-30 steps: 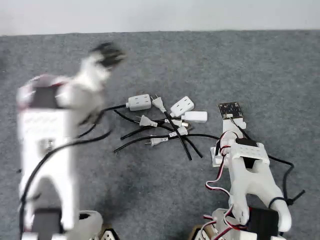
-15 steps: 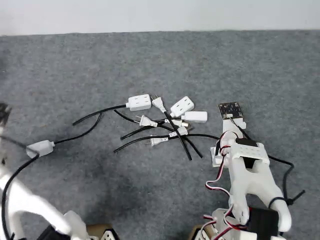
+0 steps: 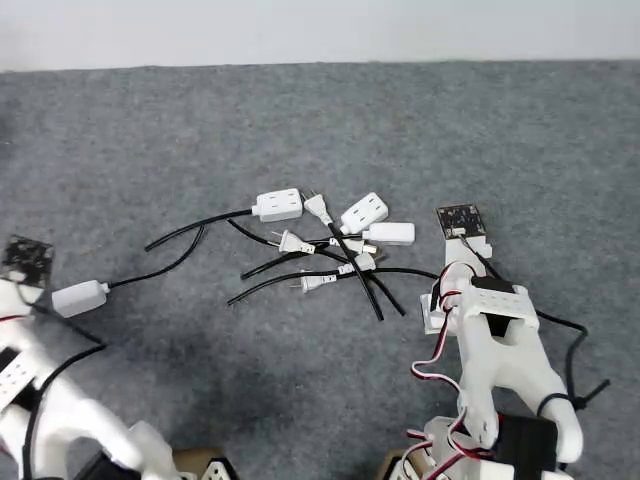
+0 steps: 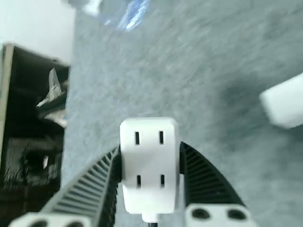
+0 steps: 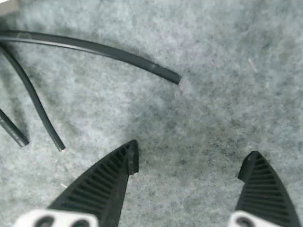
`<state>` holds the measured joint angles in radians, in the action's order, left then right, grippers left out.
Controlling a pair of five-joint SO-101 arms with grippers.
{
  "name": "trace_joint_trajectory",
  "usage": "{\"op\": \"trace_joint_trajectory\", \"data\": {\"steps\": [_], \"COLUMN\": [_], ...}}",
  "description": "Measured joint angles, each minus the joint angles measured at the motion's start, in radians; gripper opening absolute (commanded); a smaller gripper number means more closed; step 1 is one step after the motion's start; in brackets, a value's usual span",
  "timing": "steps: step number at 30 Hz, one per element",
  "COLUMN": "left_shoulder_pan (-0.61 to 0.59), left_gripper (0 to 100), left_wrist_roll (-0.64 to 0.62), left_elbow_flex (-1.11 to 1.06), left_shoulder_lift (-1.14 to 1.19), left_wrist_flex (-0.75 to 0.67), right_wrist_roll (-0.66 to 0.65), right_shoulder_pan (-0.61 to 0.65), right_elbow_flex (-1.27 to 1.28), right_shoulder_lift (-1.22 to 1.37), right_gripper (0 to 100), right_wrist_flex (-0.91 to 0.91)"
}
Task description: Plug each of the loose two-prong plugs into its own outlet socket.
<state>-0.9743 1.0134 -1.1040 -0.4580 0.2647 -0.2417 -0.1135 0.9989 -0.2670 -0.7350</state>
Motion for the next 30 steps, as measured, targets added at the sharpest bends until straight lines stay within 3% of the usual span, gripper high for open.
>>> {"op": "trace_joint_trajectory", "data": {"steps": [6, 11, 14, 21, 30], "left_shoulder_pan": [0.106, 0.144, 0.149, 0.157, 0.351], "left_gripper": [14, 31, 31, 31, 30], "left_wrist_roll": [-0.017, -0.152, -0.227, -0.25, -0.368], "left_elbow_flex": [0.0, 0.0, 0.0, 0.023, 0.054], "left_shoulder_lift": [0.0, -0.003, -0.009, -0.011, -0.012], "left_wrist_flex": [0.091, 0.092, 0.092, 0.092, 0.092], "right_wrist_roll": [0.0, 0.0, 0.0, 0.0, 0.0], "right_shoulder_pan": [0.0, 0.0, 0.011, 0.018, 0.018], "right_elbow_flex": [0.0, 0.0, 0.0, 0.0, 0.0], "right_shoulder_lift": [0.0, 0.0, 0.0, 0.0, 0.0], "right_gripper": [33.9, 33.9, 33.9, 33.9, 33.9], "right_wrist_flex": [0.0, 0.0, 0.0, 0.0, 0.0]}}
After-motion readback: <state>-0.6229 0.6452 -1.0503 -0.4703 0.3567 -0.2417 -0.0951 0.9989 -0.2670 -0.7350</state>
